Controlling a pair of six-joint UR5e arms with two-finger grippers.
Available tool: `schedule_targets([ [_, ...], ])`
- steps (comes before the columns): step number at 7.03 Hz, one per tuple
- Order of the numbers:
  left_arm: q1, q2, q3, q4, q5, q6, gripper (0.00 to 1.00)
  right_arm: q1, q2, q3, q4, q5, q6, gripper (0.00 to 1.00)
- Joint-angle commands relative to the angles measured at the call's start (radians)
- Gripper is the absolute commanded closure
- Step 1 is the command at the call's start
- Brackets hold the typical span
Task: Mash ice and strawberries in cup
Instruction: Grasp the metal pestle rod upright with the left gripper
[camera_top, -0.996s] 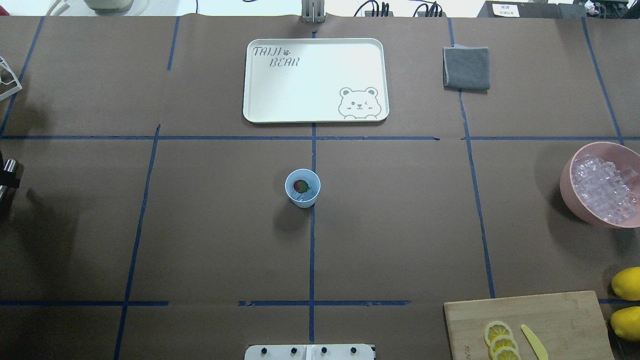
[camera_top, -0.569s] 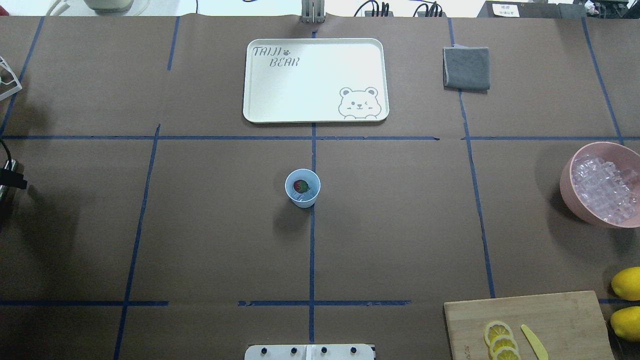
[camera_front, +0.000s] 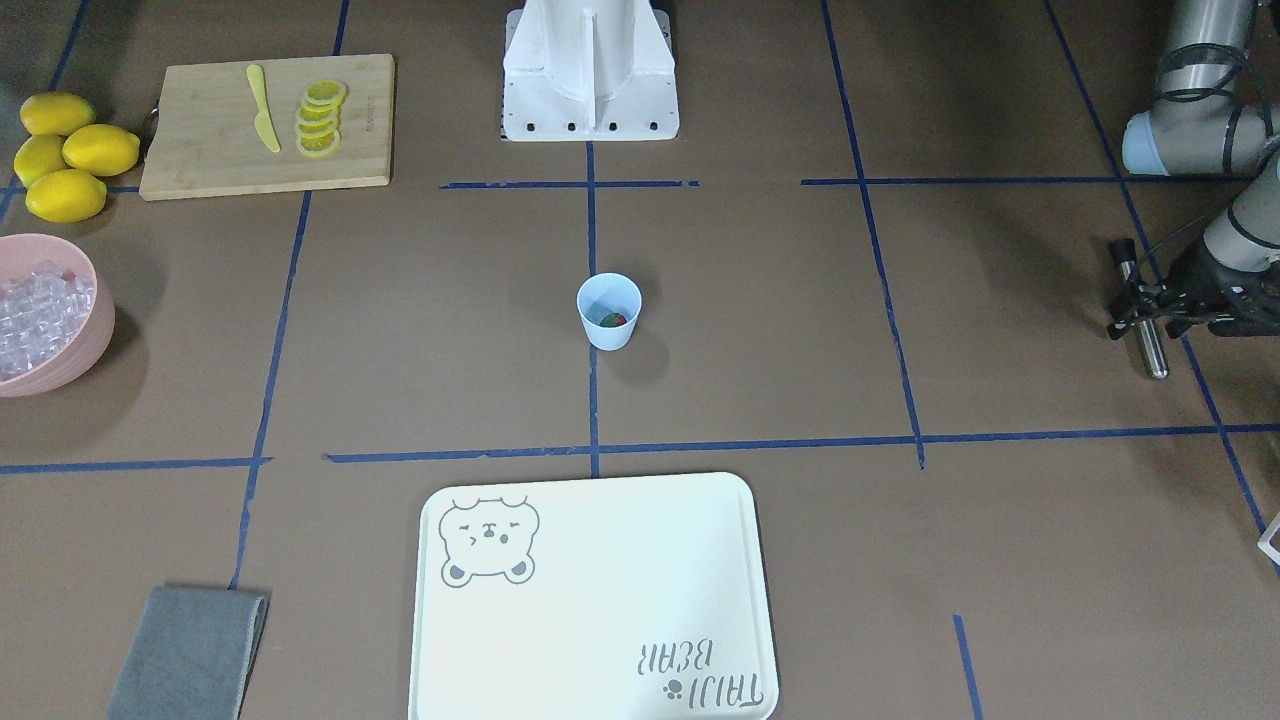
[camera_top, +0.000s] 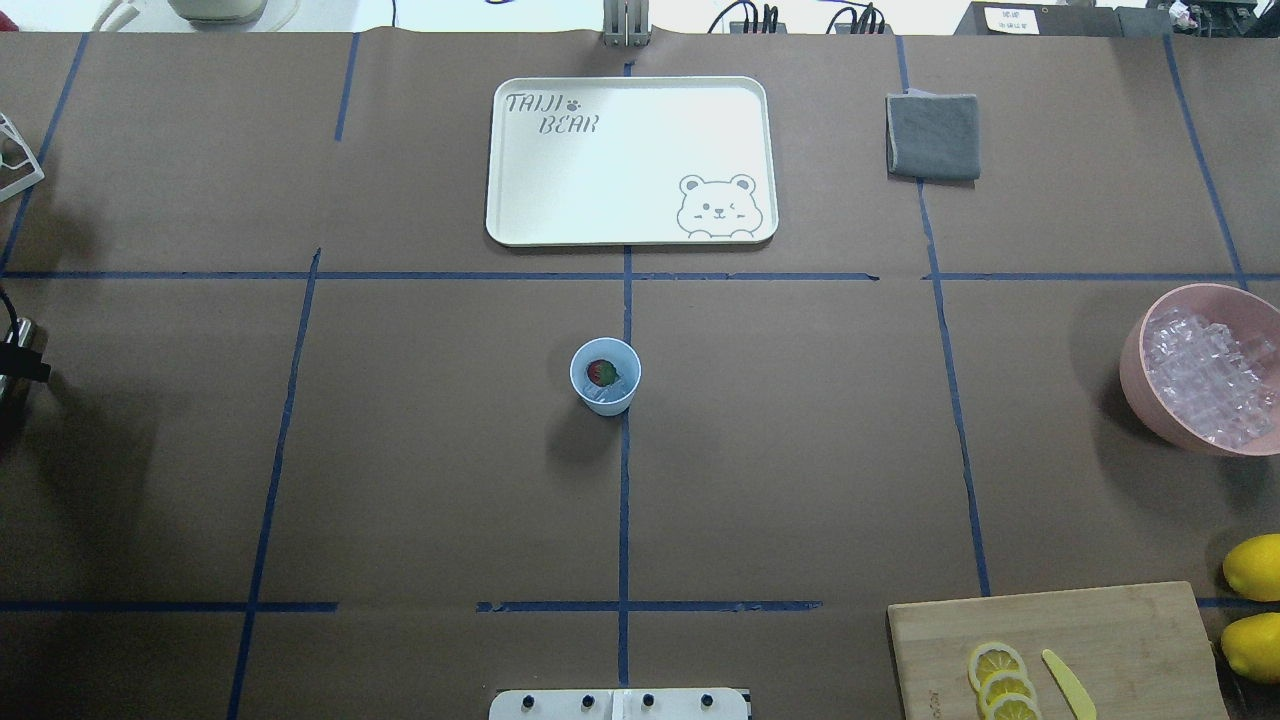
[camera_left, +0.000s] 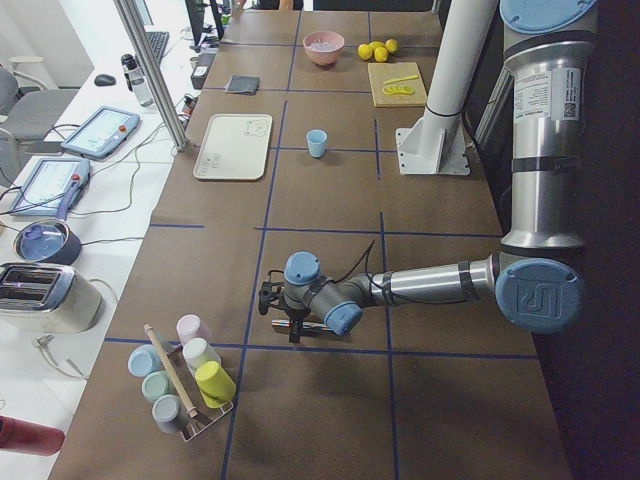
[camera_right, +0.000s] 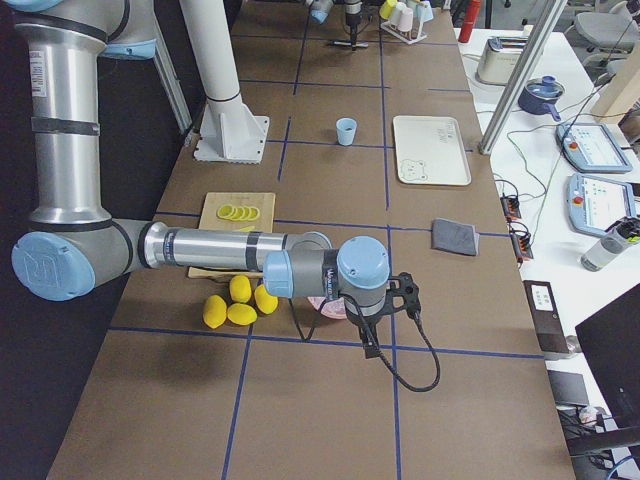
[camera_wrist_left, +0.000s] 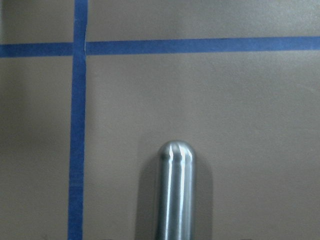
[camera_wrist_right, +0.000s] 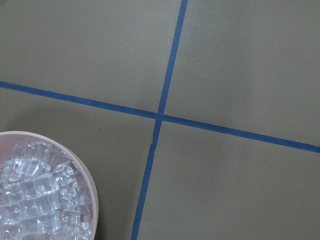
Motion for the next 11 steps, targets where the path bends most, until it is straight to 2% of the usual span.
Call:
schedule_targets([
  [1,-0.001,0.002,0.000,-0.003,-0.003,0.000,0.44,0.000,0.001,0.000,0.000,0.000,0.002,0.00],
  [2,-0.001,0.002,-0.001,-0.003,-0.003,0.000,0.54,0.000,0.001,0.002,0.000,0.000,0.002,0.00],
  [3,-0.003,0.002,-0.006,-0.003,-0.003,0.000,0.67,0.000,0.001,0.002,0.000,0.000,0.002,0.00],
  [4,-0.007,0.003,-0.015,-0.003,-0.005,0.000,0.86,0.000,0.001,0.002,-0.001,0.000,0.002,0.00],
  [6,-0.015,0.006,-0.055,0.008,-0.022,0.000,1.00,0.000,0.001,0.000,-0.001,0.000,0.002,0.01],
  [7,-0.039,0.024,-0.110,0.013,-0.079,-0.002,1.00,0.000,0.001,0.000,-0.001,0.000,0.002,0.01],
  [8,-0.126,0.023,-0.171,0.037,-0.151,0.000,1.00,0.000,0.001,0.000,-0.001,0.002,0.002,0.00],
  [9,-0.162,0.011,-0.247,0.057,-0.181,0.001,1.00,0.000,0.000,0.002,-0.001,0.002,0.004,0.01],
  [11,-0.156,-0.067,-0.338,0.059,-0.134,0.031,1.00,0.002,0.000,0.017,-0.001,0.008,0.004,0.00],
])
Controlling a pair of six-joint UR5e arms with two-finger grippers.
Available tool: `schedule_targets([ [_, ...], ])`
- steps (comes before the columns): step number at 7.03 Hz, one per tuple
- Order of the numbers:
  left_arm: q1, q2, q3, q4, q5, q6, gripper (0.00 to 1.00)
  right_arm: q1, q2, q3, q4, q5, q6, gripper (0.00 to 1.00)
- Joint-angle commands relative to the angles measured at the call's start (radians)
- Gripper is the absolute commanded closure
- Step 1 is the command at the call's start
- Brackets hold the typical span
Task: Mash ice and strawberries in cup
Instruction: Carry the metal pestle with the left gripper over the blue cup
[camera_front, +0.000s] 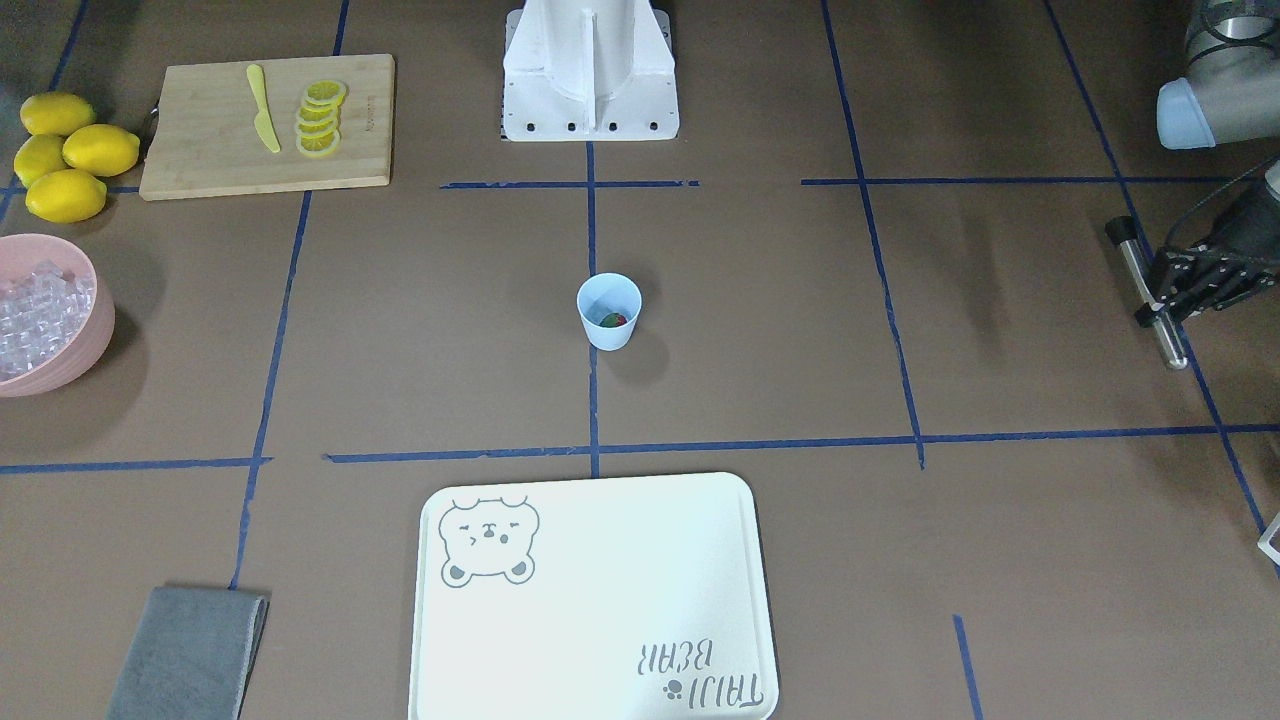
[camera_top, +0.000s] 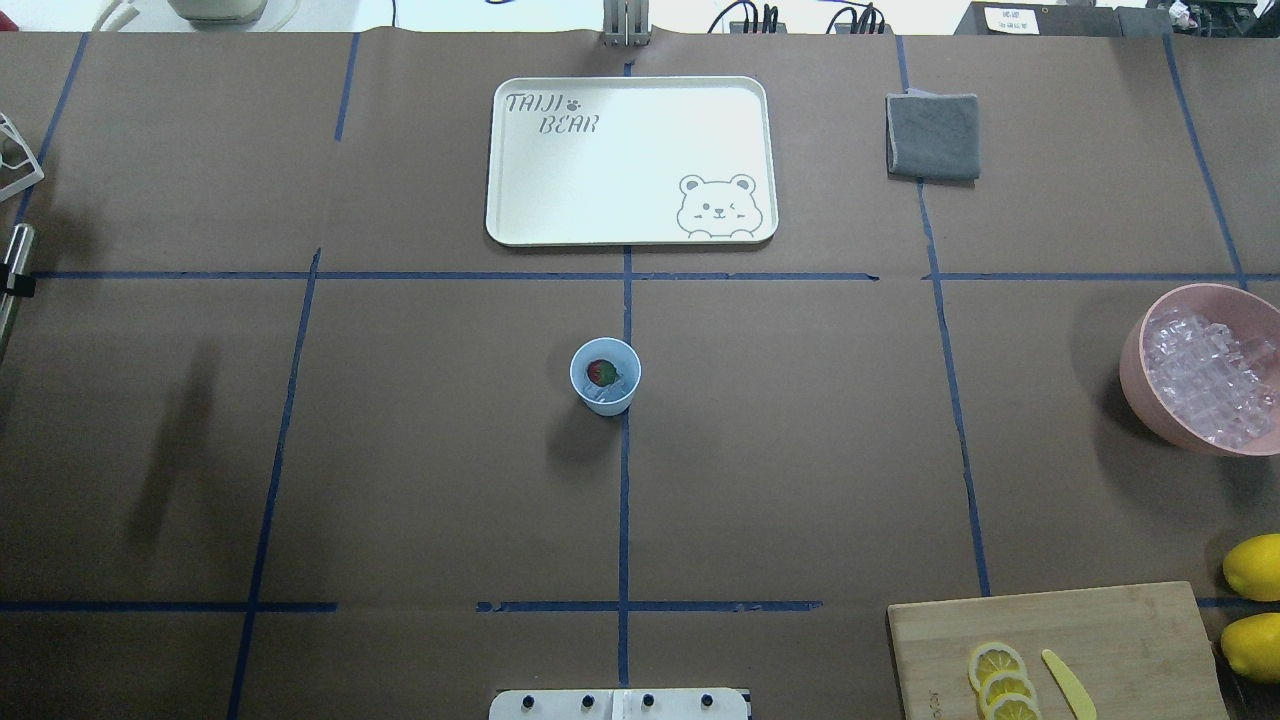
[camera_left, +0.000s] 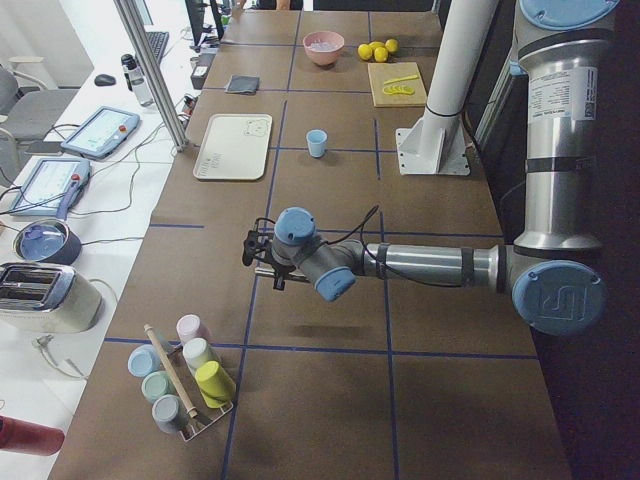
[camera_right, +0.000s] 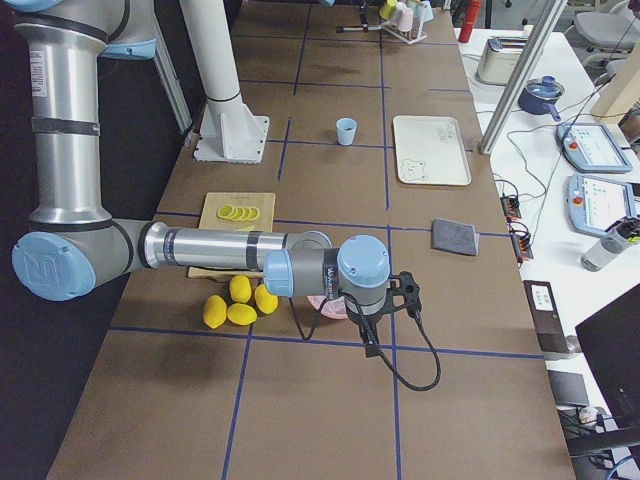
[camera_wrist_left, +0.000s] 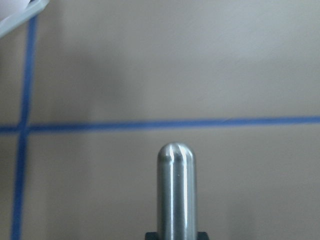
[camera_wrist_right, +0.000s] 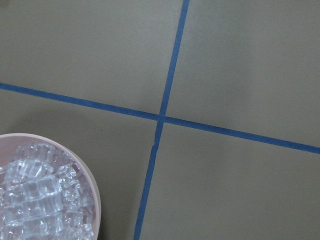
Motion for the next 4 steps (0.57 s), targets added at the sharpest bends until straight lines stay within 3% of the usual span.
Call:
schedule_targets([
  [1,0.019,-0.080,-0.105,0.000,0.165,0.010,1.00,0.001,-0.013,0.069,-0.014,-0.003,0.000,0.01],
  [2,0.101,-0.112,-0.158,0.007,0.255,0.006,1.00,0.001,-0.015,0.073,-0.014,-0.003,0.012,0.00],
  [3,0.171,-0.210,-0.160,0.007,0.322,-0.006,1.00,0.001,-0.013,0.075,-0.014,-0.001,0.023,0.01],
  [4,0.264,-0.276,-0.161,0.012,0.447,-0.070,1.00,0.001,-0.013,0.076,-0.014,0.002,0.023,0.00],
])
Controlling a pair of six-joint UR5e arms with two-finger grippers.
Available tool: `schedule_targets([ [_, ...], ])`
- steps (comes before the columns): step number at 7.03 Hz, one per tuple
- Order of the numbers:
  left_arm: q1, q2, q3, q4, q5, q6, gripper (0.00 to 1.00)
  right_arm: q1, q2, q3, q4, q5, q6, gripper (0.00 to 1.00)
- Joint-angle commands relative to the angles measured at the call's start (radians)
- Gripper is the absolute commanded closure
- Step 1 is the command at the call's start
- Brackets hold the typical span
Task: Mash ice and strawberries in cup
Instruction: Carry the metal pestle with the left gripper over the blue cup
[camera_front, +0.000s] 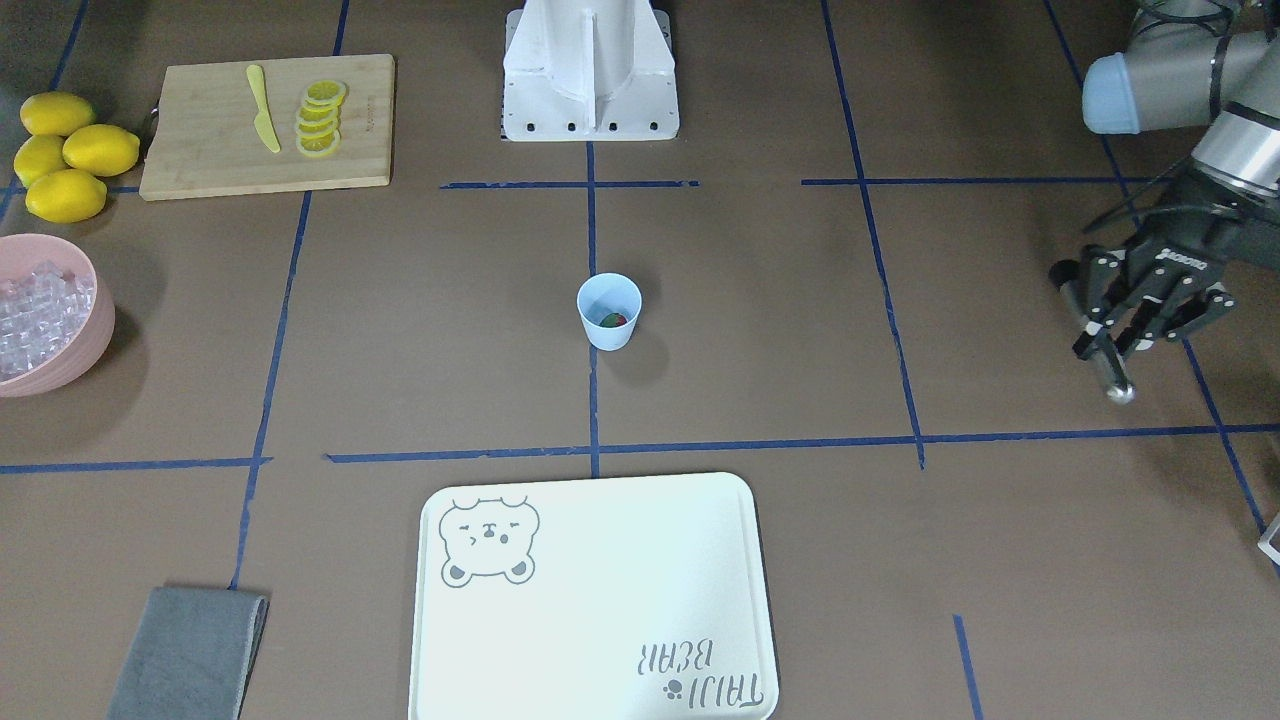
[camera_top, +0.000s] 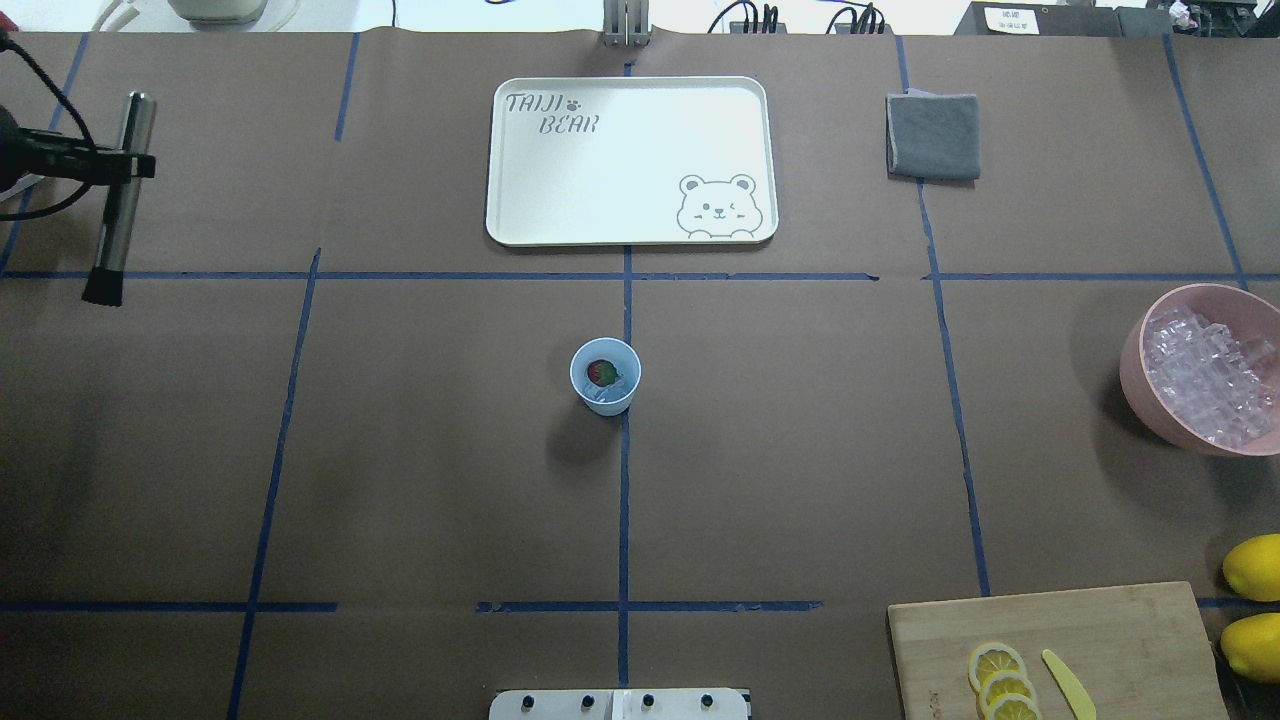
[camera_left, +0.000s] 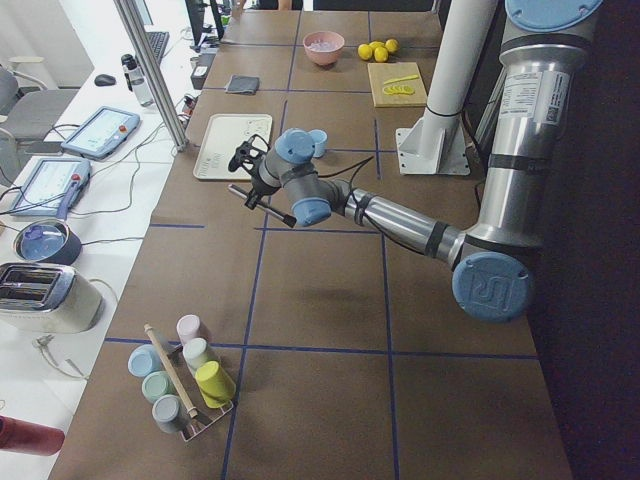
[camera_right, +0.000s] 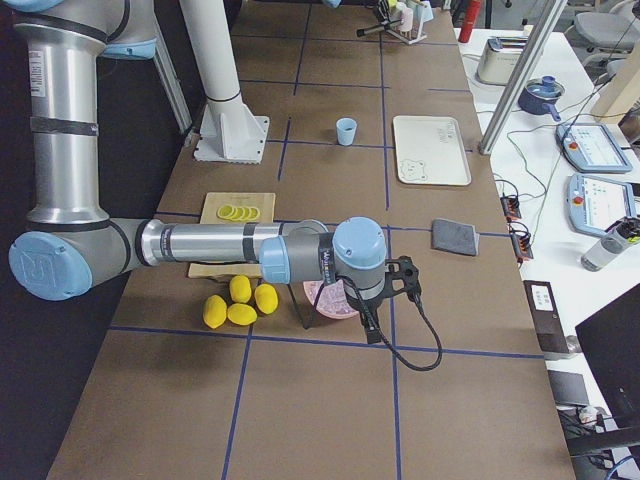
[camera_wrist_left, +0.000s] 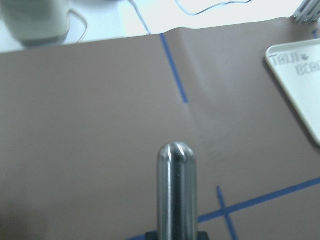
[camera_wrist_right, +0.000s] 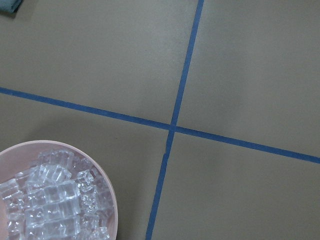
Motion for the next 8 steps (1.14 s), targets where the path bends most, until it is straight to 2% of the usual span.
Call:
schedule_targets([
  [1,0.185,-0.151,-0.011,-0.008,0.232,-0.067,1.00,0.000,0.000,0.007,0.001,0.004,0.006,0.01],
  [2,0.205,-0.206,-0.036,-0.014,0.304,-0.115,1.00,0.000,0.000,0.019,0.001,0.003,0.006,0.01],
  [4,0.307,-0.199,-0.100,-0.194,0.497,-0.179,1.00,0.000,-0.006,0.033,-0.002,0.007,0.006,0.00],
  [5,0.392,-0.199,-0.108,-0.259,0.624,-0.176,1.00,0.000,-0.006,0.038,-0.002,0.007,0.008,0.00],
  [6,0.541,-0.199,-0.119,-0.349,0.834,-0.167,1.00,0.000,-0.006,0.038,-0.002,0.007,0.008,0.01],
  [7,0.684,-0.211,-0.116,-0.425,0.960,-0.149,1.00,0.000,-0.006,0.043,-0.002,0.007,0.008,0.00],
  [8,0.754,-0.243,-0.113,-0.433,1.054,-0.115,1.00,0.000,-0.006,0.043,-0.002,0.007,0.008,0.01],
])
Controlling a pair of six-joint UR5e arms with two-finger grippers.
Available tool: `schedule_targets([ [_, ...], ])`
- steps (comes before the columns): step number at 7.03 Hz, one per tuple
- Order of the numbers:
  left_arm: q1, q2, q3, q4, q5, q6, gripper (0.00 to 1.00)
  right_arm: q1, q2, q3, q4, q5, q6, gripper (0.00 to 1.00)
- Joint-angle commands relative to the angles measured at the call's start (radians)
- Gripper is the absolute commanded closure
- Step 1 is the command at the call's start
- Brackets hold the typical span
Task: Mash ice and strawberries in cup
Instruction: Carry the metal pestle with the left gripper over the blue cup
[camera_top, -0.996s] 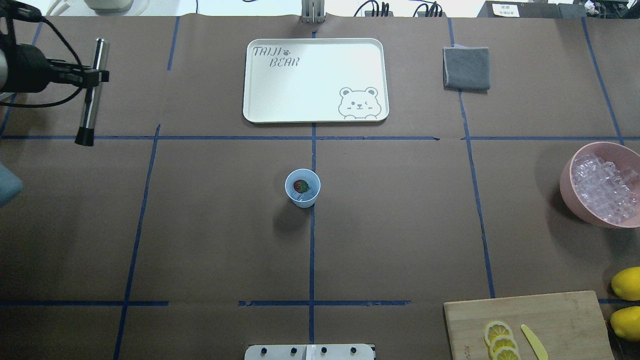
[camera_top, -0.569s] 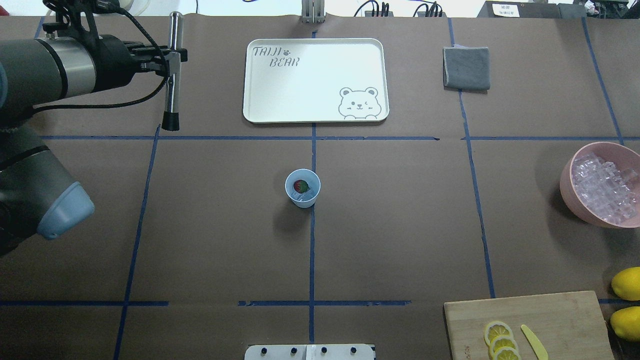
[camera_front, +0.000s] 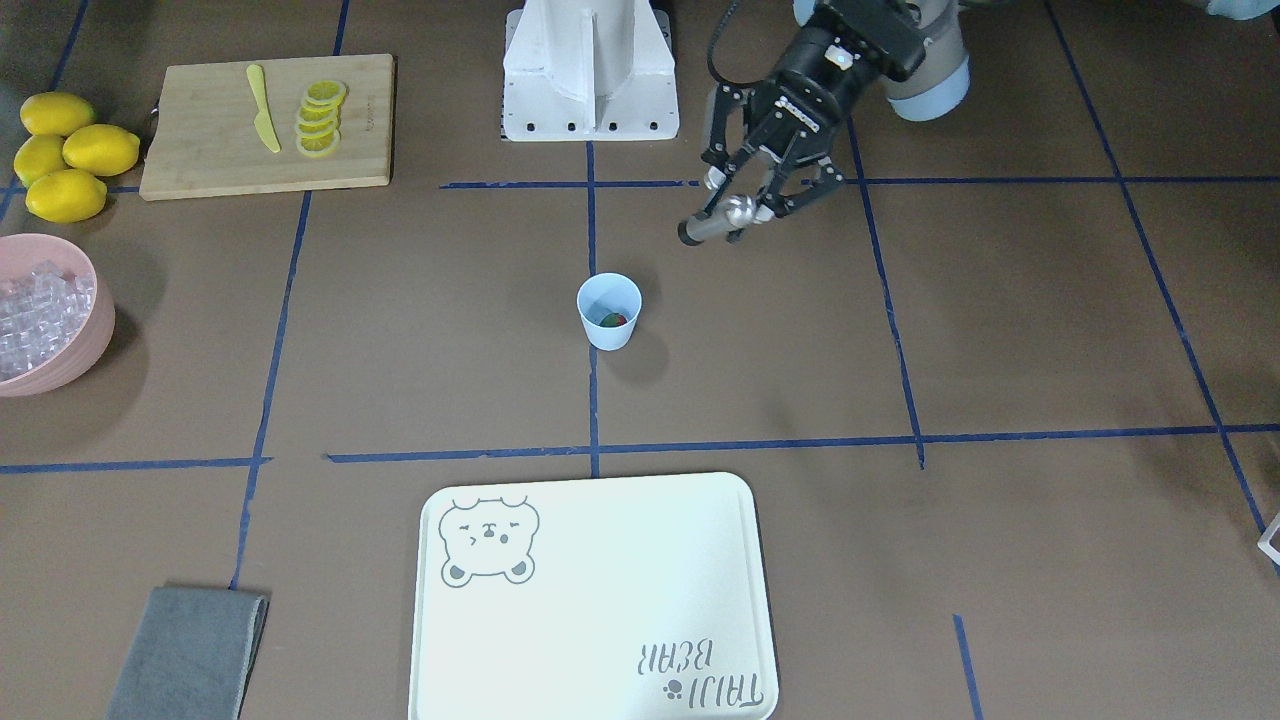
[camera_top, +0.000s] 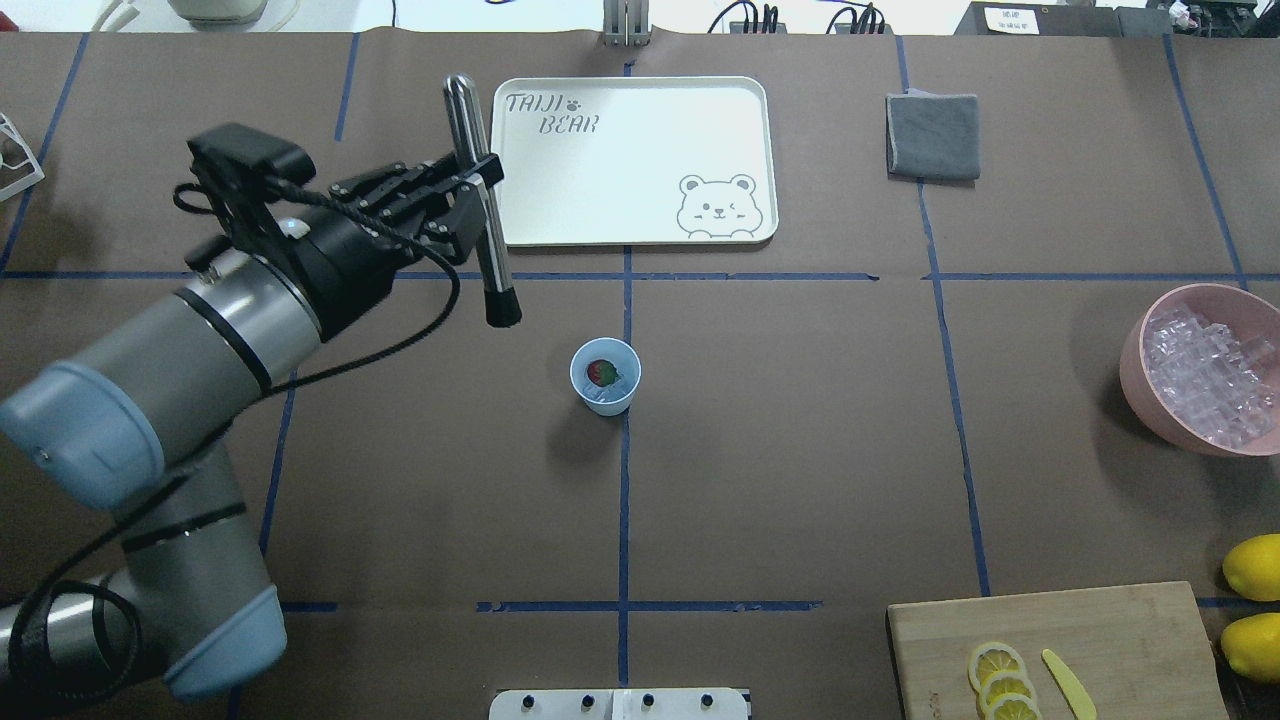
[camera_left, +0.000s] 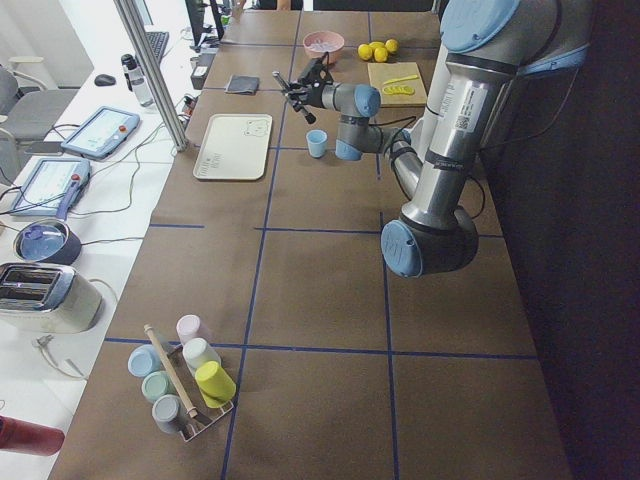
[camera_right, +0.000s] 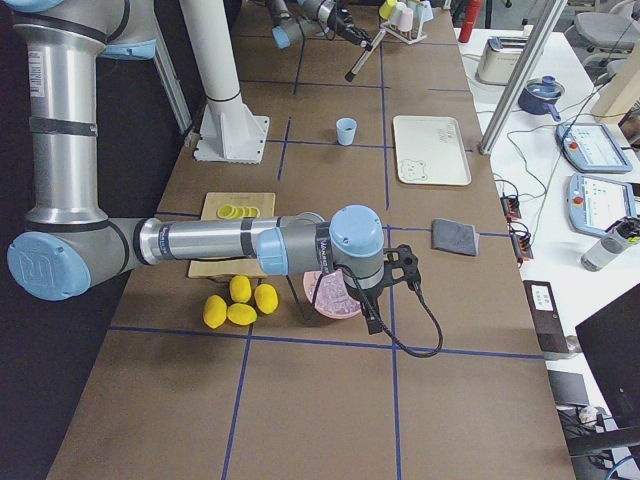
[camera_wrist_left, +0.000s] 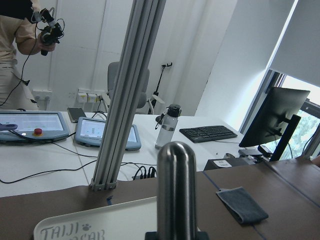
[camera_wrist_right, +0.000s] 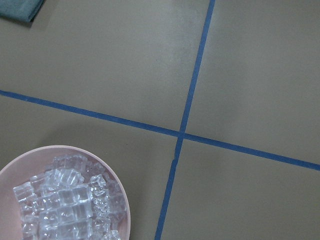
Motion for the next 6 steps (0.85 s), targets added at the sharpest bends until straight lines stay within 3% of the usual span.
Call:
schedule_targets([
  [1,0.117,-0.033,0.015,-0.045,0.138,0.075,1.00,0.000,0.000,0.000,0.000,-0.002,0.000,0.00],
  [4,0.117,-0.131,0.188,-0.140,0.191,0.144,1.00,0.000,0.001,0.002,0.003,0.005,0.040,0.00],
  [6,0.106,-0.160,0.239,-0.159,0.195,0.152,1.00,0.000,0.000,-0.001,-0.002,0.015,0.040,0.01],
])
